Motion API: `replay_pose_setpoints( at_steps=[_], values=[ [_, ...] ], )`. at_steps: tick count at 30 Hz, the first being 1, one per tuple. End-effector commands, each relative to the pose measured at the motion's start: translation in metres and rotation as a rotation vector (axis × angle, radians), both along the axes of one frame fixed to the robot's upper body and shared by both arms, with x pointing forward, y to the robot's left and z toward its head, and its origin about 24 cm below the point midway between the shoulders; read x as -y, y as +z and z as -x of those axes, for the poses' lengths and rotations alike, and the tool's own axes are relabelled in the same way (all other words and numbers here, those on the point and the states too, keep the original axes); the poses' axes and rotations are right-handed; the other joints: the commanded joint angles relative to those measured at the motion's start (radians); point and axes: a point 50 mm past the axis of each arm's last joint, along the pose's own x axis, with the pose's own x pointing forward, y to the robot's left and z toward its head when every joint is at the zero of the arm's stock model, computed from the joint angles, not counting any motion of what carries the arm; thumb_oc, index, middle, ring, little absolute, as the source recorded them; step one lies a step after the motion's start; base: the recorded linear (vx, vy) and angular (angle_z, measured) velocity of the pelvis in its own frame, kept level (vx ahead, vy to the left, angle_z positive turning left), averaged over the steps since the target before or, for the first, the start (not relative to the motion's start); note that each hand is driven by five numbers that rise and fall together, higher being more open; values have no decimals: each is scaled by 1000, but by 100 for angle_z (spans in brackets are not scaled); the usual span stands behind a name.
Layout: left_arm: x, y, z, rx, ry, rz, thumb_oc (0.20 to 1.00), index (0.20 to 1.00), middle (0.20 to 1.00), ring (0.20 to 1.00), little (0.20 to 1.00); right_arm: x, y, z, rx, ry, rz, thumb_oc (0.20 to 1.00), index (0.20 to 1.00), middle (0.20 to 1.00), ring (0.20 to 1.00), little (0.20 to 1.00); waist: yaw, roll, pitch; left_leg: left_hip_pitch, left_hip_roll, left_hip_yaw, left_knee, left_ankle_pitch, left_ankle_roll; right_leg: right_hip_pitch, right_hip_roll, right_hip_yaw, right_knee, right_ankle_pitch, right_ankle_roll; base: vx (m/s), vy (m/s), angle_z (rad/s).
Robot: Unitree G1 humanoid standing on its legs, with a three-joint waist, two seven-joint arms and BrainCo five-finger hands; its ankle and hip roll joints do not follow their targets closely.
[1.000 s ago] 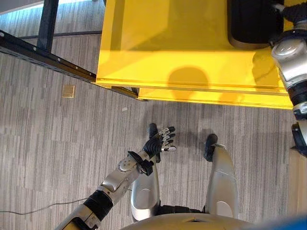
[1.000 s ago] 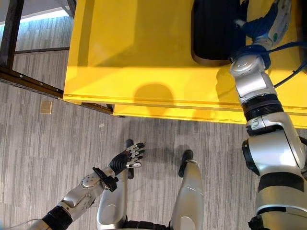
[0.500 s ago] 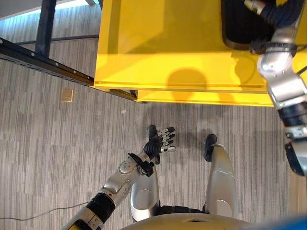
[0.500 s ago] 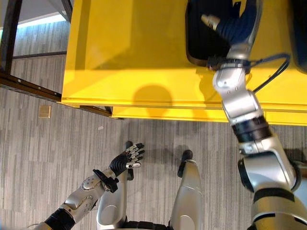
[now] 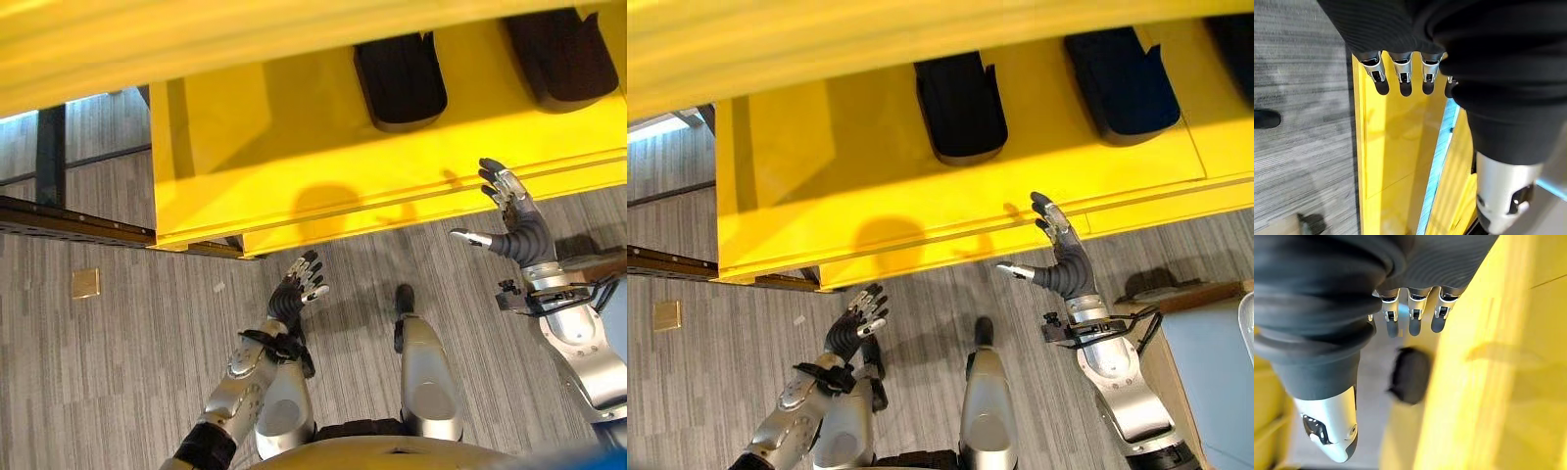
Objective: Move parts from the plastic box to the shelf.
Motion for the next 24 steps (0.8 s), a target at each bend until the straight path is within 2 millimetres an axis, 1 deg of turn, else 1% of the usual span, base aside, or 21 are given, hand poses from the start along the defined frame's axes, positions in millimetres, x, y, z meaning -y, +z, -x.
replay_pose_setpoints(
  at_steps=[1, 3, 5, 6, 7, 8, 9, 10, 11, 12, 13, 14, 16, 18, 19, 20, 21, 23, 24],
  values=[
    [-14, 14, 4, 78, 28, -9, 1000, 1000, 1000, 1000, 1000, -11, 36, 2, 234, 73, 70, 1000, 1000, 1000, 1000, 1000, 15, -43, -56, 47, 33, 61, 83, -115, 12, 91, 4, -23, -77, -3, -21, -36, 132, 3],
    [-16, 14, 4, 80, 31, -16, 1000, 1000, 1000, 1000, 1000, -11, 34, 0, 226, 59, 86, 1000, 1000, 1000, 1000, 1000, 23, -46, -65, 55, 28, 59, 83, -121, 14, 112, 2, -25, -98, 4, -15, -53, 161, 0],
    [-18, 15, 1, 85, -15, -59, 1000, 1000, 1000, 1000, 1000, 2, 20, -13, 147, -83, 104, 1000, 1000, 1000, 1000, 1000, 33, -56, -73, 56, 18, 60, 109, -144, 22, 134, -8, -25, -130, 24, -2, -107, 238, 1],
    [-18, 15, 1, 87, -16, -61, 1000, 1000, 1000, 1000, 1000, 2, 19, -13, 144, -89, 105, 1000, 1000, 1000, 1000, 1000, 33, -57, -73, 56, 18, 61, 111, -146, 22, 135, -8, -25, -132, 25, -1, -83, 163, 1],
    [-18, 15, -1, 87, -33, -70, 1000, 1000, 1000, 1000, 1000, 8, 13, -17, 100, -127, 92, 1000, 1000, 1000, 1000, 1000, 32, -60, -74, 55, 16, 64, 119, -152, 26, 138, -10, -23, -143, 35, 3, -72, 175, 0],
    [-15, 15, -3, 85, -83, -70, 1000, 1000, 1000, 1000, 1000, 22, -2, -23, -38, -210, 3, 1000, 1000, 1000, 1000, 1000, 26, -68, -74, 55, 11, 72, 134, -165, 32, 141, -17, -17, -159, 52, 14, -89, 230, -2],
    [-14, 16, -4, 87, -116, -84, 1000, 1000, 1000, 1000, 1000, 33, -16, -27, -134, -271, -75, 1000, 1000, 1000, 1000, 1000, 21, -74, -73, 55, 7, 77, 146, -176, 38, 145, -22, -11, -173, 66, 22, -70, 201, -3],
    [-13, 16, -4, 84, -136, -95, 1000, 1000, 1000, 1000, 1000, 37, -20, -28, -162, -298, -101, 1000, 1000, 1000, 1000, 1000, 20, -76, -73, 55, 5, 79, 150, -180, 40, 146, -24, -8, -178, 71, 24, -71, 197, -12],
    [-8, 15, -8, 74, -185, -121, 1000, 1000, 1000, 1000, 1000, 47, -36, -31, -226, -364, -170, 1000, 1000, 1000, 1000, 1000, 11, -89, -71, 51, -4, 89, 176, -200, 53, 150, -34, 2, -201, 101, 39, -52, 141, -23],
    [-8, 15, -9, 73, -188, -122, 1000, 1000, 1000, 1000, 1000, 48, -37, -32, -229, -367, -175, 1000, 1000, 1000, 1000, 1000, 11, -90, -70, 51, -5, 90, 179, -202, 54, 151, -35, 3, -204, 105, 40, -20, 326, -38],
    [2, 11, -13, 49, -230, -143, 1000, 1000, 1000, 1000, 1000, 57, -60, -32, -325, -460, -267, 1000, 1000, 1000, 1000, 1000, -10, -106, -68, 59, -24, 102, 225, -269, 72, 167, -57, 25, -259, 167, 73, 13, 245, -29],
    [3, 10, -13, 45, -236, -144, 1000, 1000, 1000, 1000, 1000, 57, -62, -32, -333, -468, -272, 1000, 1000, 1000, 1000, 1000, -10, -108, -68, 59, -26, 105, 229, -274, 74, 168, -60, 26, -265, 175, 75, -16, 316, -29],
    [7, 9, -14, 33, -241, -131, 1000, 1000, 1000, 1000, 1000, 58, -72, -32, -381, -487, -260, 1000, 1000, 1000, 1000, 1000, -14, -117, -70, 62, -40, 137, 242, -297, 86, 171, -84, 2, -320, 238, 90, -65, 196, -34],
    [8, 6, -14, 17, -234, -130, 1000, 1000, 1000, 1000, 1000, 62, -78, -32, -417, -517, -234, 1000, 1000, 1000, 1000, 1000, -11, -126, -71, 81, -38, 186, 228, -303, 90, 167, -104, -67, -349, 286, 106, -58, 185, -67],
    [8, 3, -12, 3, -212, -134, 1000, 1000, 1000, 1000, 1000, 65, -83, -33, -447, -546, -251, 1000, 1000, 1000, 1000, 1000, -5, -132, -72, 99, -36, 213, 213, -307, 91, 148, -124, -97, -339, 322, 110, -112, 143, -78],
    [5, 1, -11, -6, -186, -131, 1000, 1000, 1000, 1000, 1000, 68, -86, -34, -462, -581, -263, 1000, 1000, 1000, 1000, 1000, -3, -132, -73, 110, -32, 230, 198, -307, 94, 132, -136, -108, -303, 314, 106, -125, 115, -69],
    [3, 0, -10, -11, -175, -127, 1000, 1000, 1000, 1000, 1000, 70, -89, -34, -467, -594, -262, 1000, 1000, 1000, 1000, 1000, -2, -131, -75, 110, -27, 236, 192, -300, 96, 127, -137, -113, -273, 298, 100, -143, 67, -93],
    [-8, -6, -7, -33, -133, -127, 1000, 1000, 1000, 1000, 1000, 79, -97, -31, -492, -660, -264, 1000, 1000, 1000, 1000, 1000, 6, -124, -90, 94, -7, 252, 180, -270, 106, 119, -129, -131, -154, 224, 64, -168, 17, -58],
    [-15, -7, -6, -41, -101, -131, 1000, 1000, 1000, 1000, 1000, 84, -102, -28, -522, -689, -266, 1000, 1000, 1000, 1000, 1000, 18, -118, -97, 83, 6, 259, 173, -256, 109, 125, -128, -155, -87, 188, 41, -149, 2, -16]
  ],
)
